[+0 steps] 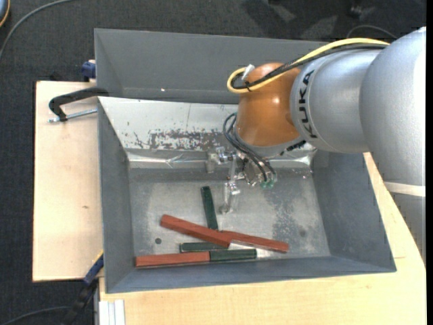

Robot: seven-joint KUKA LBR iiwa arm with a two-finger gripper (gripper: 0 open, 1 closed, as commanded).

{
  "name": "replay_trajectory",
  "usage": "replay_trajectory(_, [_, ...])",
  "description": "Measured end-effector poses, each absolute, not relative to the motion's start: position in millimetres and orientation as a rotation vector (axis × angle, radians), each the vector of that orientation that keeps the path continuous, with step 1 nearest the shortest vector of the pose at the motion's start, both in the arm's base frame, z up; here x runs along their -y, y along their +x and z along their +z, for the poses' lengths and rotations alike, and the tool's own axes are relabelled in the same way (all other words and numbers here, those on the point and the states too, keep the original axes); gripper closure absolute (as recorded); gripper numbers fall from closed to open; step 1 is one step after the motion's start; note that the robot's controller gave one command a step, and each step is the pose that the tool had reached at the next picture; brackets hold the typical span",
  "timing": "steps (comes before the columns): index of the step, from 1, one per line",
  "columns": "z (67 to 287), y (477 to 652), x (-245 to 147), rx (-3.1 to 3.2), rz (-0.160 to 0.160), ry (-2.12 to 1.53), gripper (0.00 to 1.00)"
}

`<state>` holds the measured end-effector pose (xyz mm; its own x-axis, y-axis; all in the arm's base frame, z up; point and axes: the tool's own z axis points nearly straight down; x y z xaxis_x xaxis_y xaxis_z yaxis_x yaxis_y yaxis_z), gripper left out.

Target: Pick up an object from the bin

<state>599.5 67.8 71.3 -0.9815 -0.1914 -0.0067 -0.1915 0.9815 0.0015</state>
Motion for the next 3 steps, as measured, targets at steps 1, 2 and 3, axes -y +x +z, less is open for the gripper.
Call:
replay_trajectory(1, [71,568.0,-132,-2.974,0.005,-1.007,0.00])
replay_trajectory(2, [73,509.3,-152,-2.998,0.002,-0.905,0.00])
replay_trajectory(3, [75,579.0,-207,-2.904,0.004,-1.165,0.00])
